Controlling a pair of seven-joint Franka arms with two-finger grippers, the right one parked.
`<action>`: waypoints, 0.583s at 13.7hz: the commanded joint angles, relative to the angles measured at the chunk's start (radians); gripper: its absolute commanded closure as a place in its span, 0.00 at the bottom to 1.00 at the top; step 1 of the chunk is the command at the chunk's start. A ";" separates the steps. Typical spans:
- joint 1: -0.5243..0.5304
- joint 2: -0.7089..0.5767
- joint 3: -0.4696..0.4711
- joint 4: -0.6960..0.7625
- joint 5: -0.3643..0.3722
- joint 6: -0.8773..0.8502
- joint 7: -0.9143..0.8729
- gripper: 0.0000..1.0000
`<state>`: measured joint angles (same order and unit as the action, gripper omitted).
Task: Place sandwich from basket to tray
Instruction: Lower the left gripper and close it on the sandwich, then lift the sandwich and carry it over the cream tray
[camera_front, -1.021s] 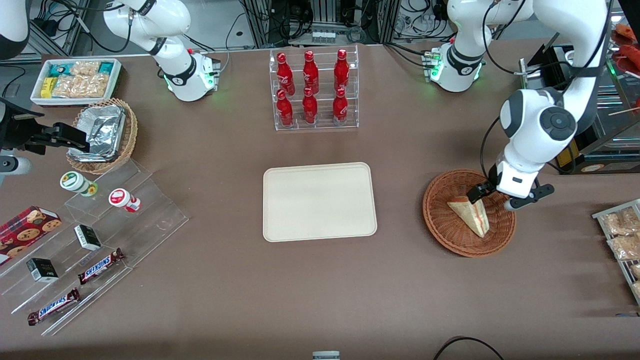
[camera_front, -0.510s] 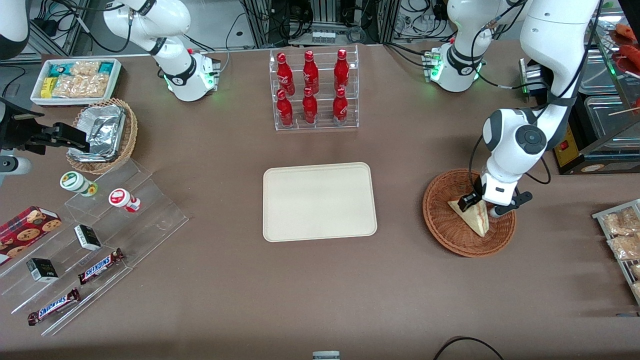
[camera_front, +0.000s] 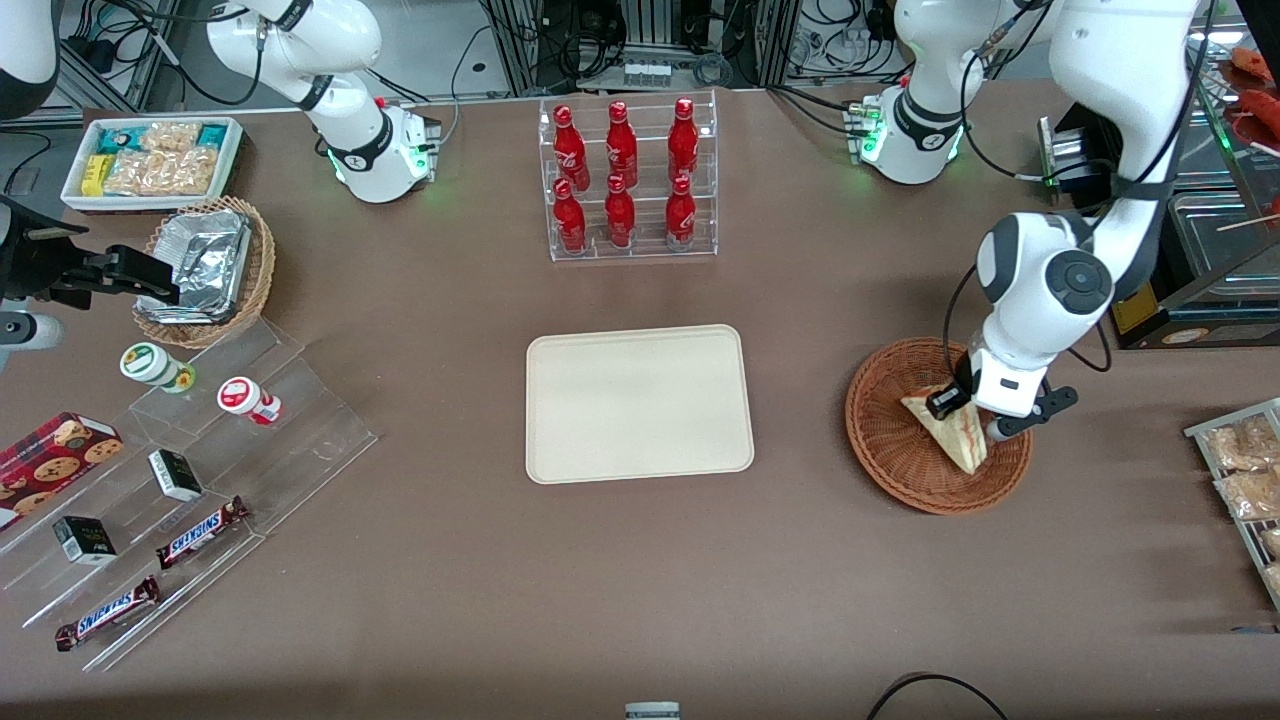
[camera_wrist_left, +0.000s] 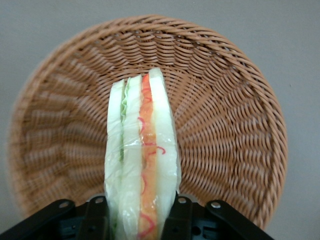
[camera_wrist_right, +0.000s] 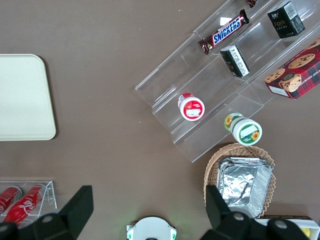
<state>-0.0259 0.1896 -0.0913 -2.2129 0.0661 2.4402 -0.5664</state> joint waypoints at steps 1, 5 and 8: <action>-0.043 -0.044 -0.033 0.195 0.055 -0.328 -0.020 1.00; -0.208 -0.001 -0.045 0.421 0.055 -0.529 -0.021 1.00; -0.362 0.057 -0.044 0.478 0.057 -0.520 -0.039 1.00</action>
<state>-0.3005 0.1738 -0.1459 -1.8039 0.1019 1.9367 -0.5773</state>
